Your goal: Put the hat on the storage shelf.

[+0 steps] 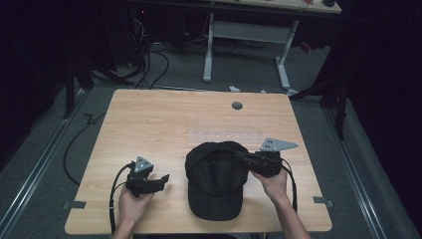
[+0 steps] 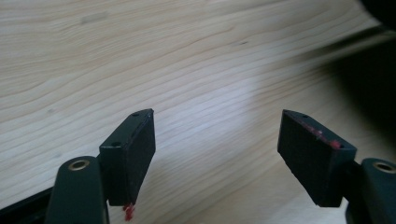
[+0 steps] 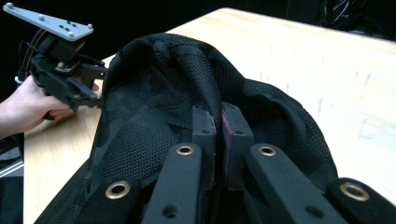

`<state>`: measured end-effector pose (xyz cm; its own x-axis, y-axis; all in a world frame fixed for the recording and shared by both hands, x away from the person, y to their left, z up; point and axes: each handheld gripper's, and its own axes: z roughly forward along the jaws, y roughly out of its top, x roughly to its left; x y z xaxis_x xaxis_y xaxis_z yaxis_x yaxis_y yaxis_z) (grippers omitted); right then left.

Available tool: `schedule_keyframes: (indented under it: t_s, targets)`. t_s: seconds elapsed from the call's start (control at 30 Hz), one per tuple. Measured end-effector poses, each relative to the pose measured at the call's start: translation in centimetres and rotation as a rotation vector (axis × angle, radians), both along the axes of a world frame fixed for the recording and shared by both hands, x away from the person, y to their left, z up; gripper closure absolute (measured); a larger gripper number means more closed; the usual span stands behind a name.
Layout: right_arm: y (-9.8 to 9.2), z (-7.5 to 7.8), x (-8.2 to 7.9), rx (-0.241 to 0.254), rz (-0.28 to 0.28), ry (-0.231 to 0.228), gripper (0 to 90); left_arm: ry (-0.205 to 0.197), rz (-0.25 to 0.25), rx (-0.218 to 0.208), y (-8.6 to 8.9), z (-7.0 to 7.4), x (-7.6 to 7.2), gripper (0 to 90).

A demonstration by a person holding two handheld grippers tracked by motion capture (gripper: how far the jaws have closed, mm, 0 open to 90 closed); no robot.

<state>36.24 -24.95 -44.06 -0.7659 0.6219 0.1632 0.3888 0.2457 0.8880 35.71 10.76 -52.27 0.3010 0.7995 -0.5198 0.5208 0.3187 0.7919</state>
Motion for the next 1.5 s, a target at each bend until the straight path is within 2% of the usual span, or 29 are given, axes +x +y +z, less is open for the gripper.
schedule_keyframes:
  t_s: [0.13, 0.27, 0.47, 0.63, 0.73, 0.83, 1.0, 1.13, 1.3, 1.5]
  targets:
    - [-0.6, 0.9, 0.0, 0.002, -0.008, -0.024, 86.2, 0.005, -0.051, -0.059, -0.4, 1.0, -0.6, 27.1]
    - [-1.2, 1.9, -0.2, 0.012, -0.013, -0.053, 86.2, 0.005, -0.123, -0.090, -1.0, 1.9, -1.3, 26.9]
    - [-1.7, 2.3, -0.2, 0.024, -0.023, -0.069, 86.1, 0.017, -0.216, -0.153, -2.0, 3.5, -2.1, 26.8]
    - [-1.9, 2.6, -0.3, 0.025, -0.024, -0.090, 86.1, 0.025, -0.284, -0.165, -3.0, 4.3, -2.5, 26.8]
    - [-1.8, 2.7, -0.2, 0.025, -0.020, -0.098, 86.1, 0.042, -0.320, -0.179, -3.5, 4.5, -2.6, 26.6]
    - [-1.8, 2.8, -0.2, 0.028, -0.017, -0.106, 86.1, 0.064, -0.359, -0.175, -4.3, 4.6, -2.6, 26.1]
    - [-1.7, 3.0, -0.2, 0.027, -0.003, -0.123, 86.0, 0.068, -0.412, -0.186, -5.1, 4.9, -2.8, 24.9]
    - [-1.5, 3.1, -0.3, 0.036, 0.007, -0.141, 86.1, 0.075, -0.446, -0.199, -5.6, 5.2, -2.9, 24.3]
    - [-1.4, 3.1, -0.4, 0.044, 0.019, -0.153, 86.1, 0.095, -0.470, -0.214, -6.1, 5.1, -2.8, 23.4]
    - [-1.2, 3.1, -0.4, 0.056, 0.033, -0.161, 86.1, 0.100, -0.494, -0.222, -6.8, 5.1, -3.0, 22.9]
